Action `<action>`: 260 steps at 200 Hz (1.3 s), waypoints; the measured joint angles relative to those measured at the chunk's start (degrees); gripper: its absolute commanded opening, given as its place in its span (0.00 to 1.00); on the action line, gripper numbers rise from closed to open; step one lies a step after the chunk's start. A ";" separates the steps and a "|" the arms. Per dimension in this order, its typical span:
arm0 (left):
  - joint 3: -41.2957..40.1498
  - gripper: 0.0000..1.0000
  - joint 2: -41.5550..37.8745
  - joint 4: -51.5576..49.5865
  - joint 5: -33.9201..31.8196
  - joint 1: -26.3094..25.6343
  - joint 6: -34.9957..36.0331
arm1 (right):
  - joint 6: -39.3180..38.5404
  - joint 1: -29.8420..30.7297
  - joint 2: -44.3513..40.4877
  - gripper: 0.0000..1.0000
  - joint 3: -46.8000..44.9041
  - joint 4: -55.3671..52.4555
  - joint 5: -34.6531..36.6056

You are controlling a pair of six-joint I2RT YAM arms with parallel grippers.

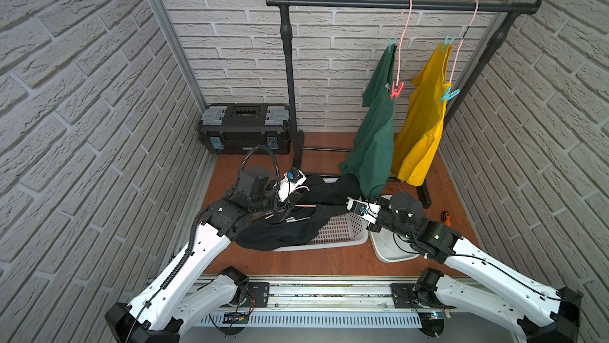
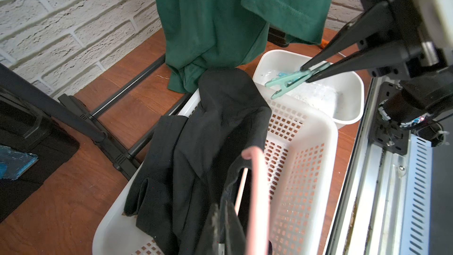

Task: Remove the clothespins securing t-shirts to the hanger
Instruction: Remove the clothespin from the hanger, then place the clothespin in the storage box.

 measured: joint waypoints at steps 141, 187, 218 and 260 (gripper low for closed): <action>-1.33 0.00 -0.28 2.45 -2.71 0.00 -0.35 | 16.46 1.03 0.17 0.03 -0.46 -14.60 25.35; -2.78 0.00 -0.98 4.07 -3.61 0.00 -0.33 | 18.08 1.03 4.39 0.03 -0.76 -15.61 32.11; -2.95 0.00 -1.49 4.39 -4.15 0.00 -0.33 | 18.69 1.03 4.39 0.07 -1.05 -15.43 32.81; -3.02 0.00 -1.55 4.52 -4.39 0.00 -0.39 | 18.88 1.03 4.68 0.26 -1.27 -15.41 33.33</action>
